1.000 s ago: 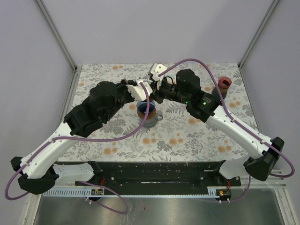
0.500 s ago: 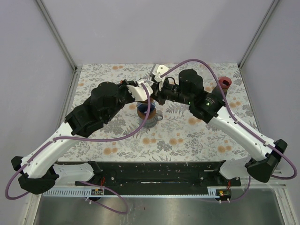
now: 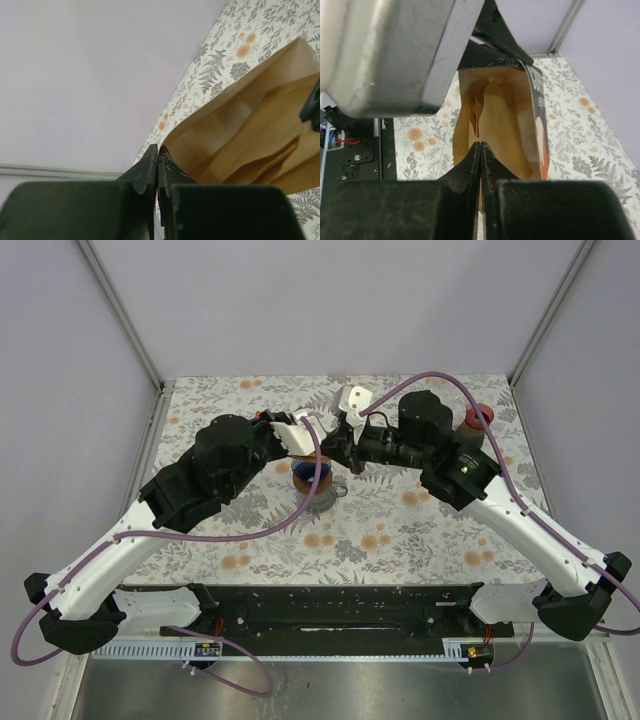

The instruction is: Place the coffee filter in the dripper

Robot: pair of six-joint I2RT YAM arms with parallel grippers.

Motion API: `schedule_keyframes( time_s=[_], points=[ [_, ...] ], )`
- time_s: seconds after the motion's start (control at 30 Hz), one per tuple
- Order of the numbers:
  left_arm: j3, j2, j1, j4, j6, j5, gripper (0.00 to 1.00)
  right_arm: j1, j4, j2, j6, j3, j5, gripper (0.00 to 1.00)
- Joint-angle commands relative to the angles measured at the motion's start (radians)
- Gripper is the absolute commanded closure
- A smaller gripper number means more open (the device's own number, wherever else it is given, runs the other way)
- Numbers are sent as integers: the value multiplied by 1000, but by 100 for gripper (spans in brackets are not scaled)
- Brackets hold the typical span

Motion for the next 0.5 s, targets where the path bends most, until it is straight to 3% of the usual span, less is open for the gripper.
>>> schedule_keyframes(
  time_s=[0.0, 0.1, 0.27, 0.47],
  points=[
    [22, -2, -4, 55, -7, -34, 100, 9, -7, 11, -2, 12, -68, 94],
    [17, -5, -4, 57, -8, -34, 100, 9, -6, 20, 2, 18, -53, 93],
    [16, -5, -6, 57, -5, -30, 100, 9, 18, 26, 13, 26, -16, 100],
    [14, -8, -6, 58, -4, -30, 100, 9, 21, 28, -1, 19, -48, 88]
  ],
)
